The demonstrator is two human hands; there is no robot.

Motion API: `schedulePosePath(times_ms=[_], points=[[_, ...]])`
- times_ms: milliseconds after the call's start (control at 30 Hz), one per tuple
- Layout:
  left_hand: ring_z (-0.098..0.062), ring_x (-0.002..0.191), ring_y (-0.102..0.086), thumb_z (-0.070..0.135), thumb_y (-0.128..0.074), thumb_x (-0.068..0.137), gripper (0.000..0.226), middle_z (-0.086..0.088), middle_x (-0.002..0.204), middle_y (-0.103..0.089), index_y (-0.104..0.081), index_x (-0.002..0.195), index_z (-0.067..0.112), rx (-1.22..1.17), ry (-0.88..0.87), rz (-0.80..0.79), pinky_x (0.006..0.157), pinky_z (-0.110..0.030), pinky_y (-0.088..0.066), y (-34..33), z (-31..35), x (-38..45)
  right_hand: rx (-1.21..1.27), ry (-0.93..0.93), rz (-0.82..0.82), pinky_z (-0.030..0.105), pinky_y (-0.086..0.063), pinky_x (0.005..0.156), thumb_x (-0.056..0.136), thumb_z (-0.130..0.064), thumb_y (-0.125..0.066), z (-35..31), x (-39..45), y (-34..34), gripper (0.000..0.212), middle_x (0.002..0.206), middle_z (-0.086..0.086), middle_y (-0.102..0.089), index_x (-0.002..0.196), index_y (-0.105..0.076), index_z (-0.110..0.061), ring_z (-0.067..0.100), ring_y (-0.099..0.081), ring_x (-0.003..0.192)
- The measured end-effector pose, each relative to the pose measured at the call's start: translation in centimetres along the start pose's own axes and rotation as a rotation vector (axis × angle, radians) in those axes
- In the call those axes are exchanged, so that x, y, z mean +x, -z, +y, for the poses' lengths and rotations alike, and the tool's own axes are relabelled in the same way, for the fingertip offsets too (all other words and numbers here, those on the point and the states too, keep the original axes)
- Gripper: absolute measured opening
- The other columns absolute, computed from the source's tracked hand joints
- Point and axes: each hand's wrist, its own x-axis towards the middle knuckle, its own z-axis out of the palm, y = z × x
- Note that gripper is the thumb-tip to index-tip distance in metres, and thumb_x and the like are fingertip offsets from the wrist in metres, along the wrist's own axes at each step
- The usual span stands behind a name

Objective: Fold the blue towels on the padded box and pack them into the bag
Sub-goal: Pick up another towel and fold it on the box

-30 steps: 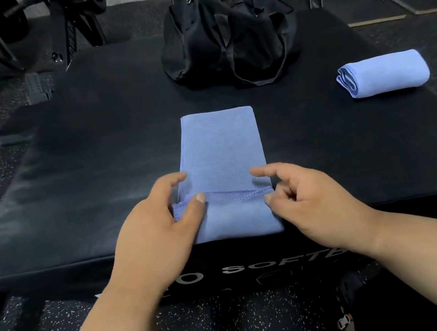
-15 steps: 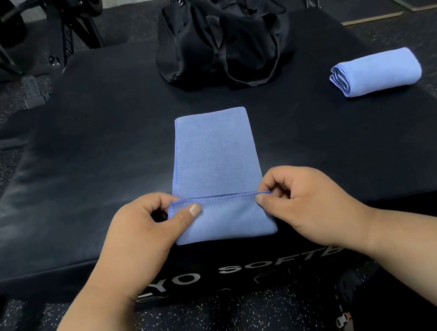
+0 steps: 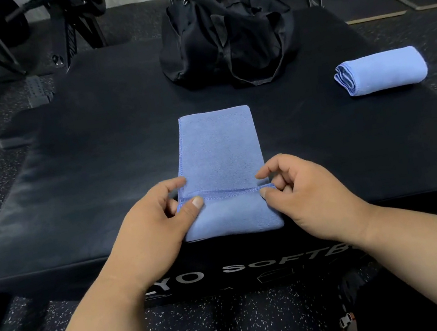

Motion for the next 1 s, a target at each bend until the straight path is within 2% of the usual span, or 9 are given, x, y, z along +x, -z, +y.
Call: schedulePosePath(times_ms=[100,133,267,400,500,600,733,833,1000], points=[[0.006,0.097,-0.066,0.068,-0.062,0.091,0.037,0.024,0.103,-0.073,-0.07,0.123,0.05,-0.016,0.03,-0.092,0.092,-0.024,-0.049,0.31,0.07,-0.17,-0.012,-0.012,-0.014,0.021,-0.043,0.059,0.095,-0.02,-0.069,-0.14,0.07,0.06,0.009,0.067,-0.009,-0.057,0.095,-0.071,-0.029,0.005,-0.046,0.057],[0.004,0.096,-0.067,0.07,-0.061,0.09,0.037,0.022,0.102,-0.074,-0.071,0.119,0.05,-0.005,0.036,-0.108,0.091,-0.026,-0.05,0.31,0.1,-0.15,-0.026,-0.012,-0.015,0.021,-0.042,0.057,0.095,-0.02,-0.069,-0.21,0.06,0.08,0.008,0.067,-0.009,-0.058,0.09,-0.071,-0.027,0.005,-0.045,0.056],[-0.004,0.07,-0.06,0.063,-0.064,0.093,0.028,0.017,0.08,-0.07,-0.07,0.097,0.036,0.05,0.013,-0.086,0.072,-0.031,-0.047,0.01,0.3,-0.03,-0.077,-0.008,0.0,0.019,-0.04,0.055,0.092,-0.019,-0.069,-0.41,0.07,0.08,0.013,0.064,-0.011,-0.059,0.079,-0.069,-0.022,0.004,-0.045,0.055],[-0.007,0.062,-0.053,0.062,-0.063,0.094,0.036,0.009,0.073,-0.065,-0.063,0.087,0.026,0.108,0.006,-0.035,0.065,-0.034,-0.044,-0.23,0.22,-0.04,-0.081,-0.013,0.034,0.017,-0.04,0.054,0.089,-0.017,-0.071,-0.5,0.11,0.02,0.014,0.063,-0.011,-0.06,0.077,-0.068,-0.022,0.004,-0.047,0.054],[-0.008,0.066,-0.056,0.061,-0.065,0.093,0.034,0.011,0.076,-0.066,-0.06,0.086,0.028,0.151,-0.006,0.012,0.064,-0.033,-0.045,-0.46,0.41,-0.08,-0.065,-0.018,0.043,0.015,-0.038,0.053,0.089,-0.018,-0.072,-0.44,0.01,-0.06,0.012,0.062,-0.012,-0.059,0.079,-0.069,-0.022,0.004,-0.047,0.052],[-0.007,0.072,-0.06,0.062,-0.067,0.092,0.029,0.013,0.08,-0.067,-0.061,0.092,0.034,0.154,-0.004,0.072,0.067,-0.033,-0.047,-0.68,0.39,-0.03,-0.039,-0.013,0.056,0.018,-0.04,0.058,0.089,-0.019,-0.073,-0.24,0.04,-0.22,0.009,0.068,-0.01,-0.06,0.089,-0.068,-0.026,0.005,-0.047,0.054],[0.001,0.093,-0.063,0.067,-0.064,0.091,0.028,0.019,0.103,-0.068,-0.068,0.104,0.042,0.117,-0.017,0.013,0.086,-0.029,-0.05,-0.29,0.46,-0.15,0.048,-0.022,0.026,0.02,-0.043,0.06,0.091,-0.014,-0.072,-0.32,0.0,-0.19,0.017,0.075,-0.005,-0.063,0.1,-0.069,-0.028,0.004,-0.045,0.054],[0.002,0.089,-0.06,0.063,-0.064,0.091,0.026,0.018,0.101,-0.063,-0.068,0.092,0.037,0.187,-0.024,0.008,0.077,-0.026,-0.045,-0.3,0.7,-0.18,0.024,-0.006,0.017,0.019,-0.044,0.061,0.093,-0.015,-0.071,-0.35,0.02,-0.09,0.019,0.083,0.005,-0.065,0.102,-0.068,-0.031,0.004,-0.045,0.055],[-0.008,0.079,-0.06,0.058,-0.065,0.094,0.039,0.009,0.091,-0.062,-0.061,0.077,0.024,0.15,-0.004,0.069,0.07,-0.031,-0.043,-0.63,0.78,0.06,-0.014,0.006,0.034,0.017,-0.044,0.062,0.095,-0.015,-0.068,-0.23,0.03,-0.18,0.019,0.084,0.005,-0.065,0.102,-0.067,-0.033,0.004,-0.047,0.057]])
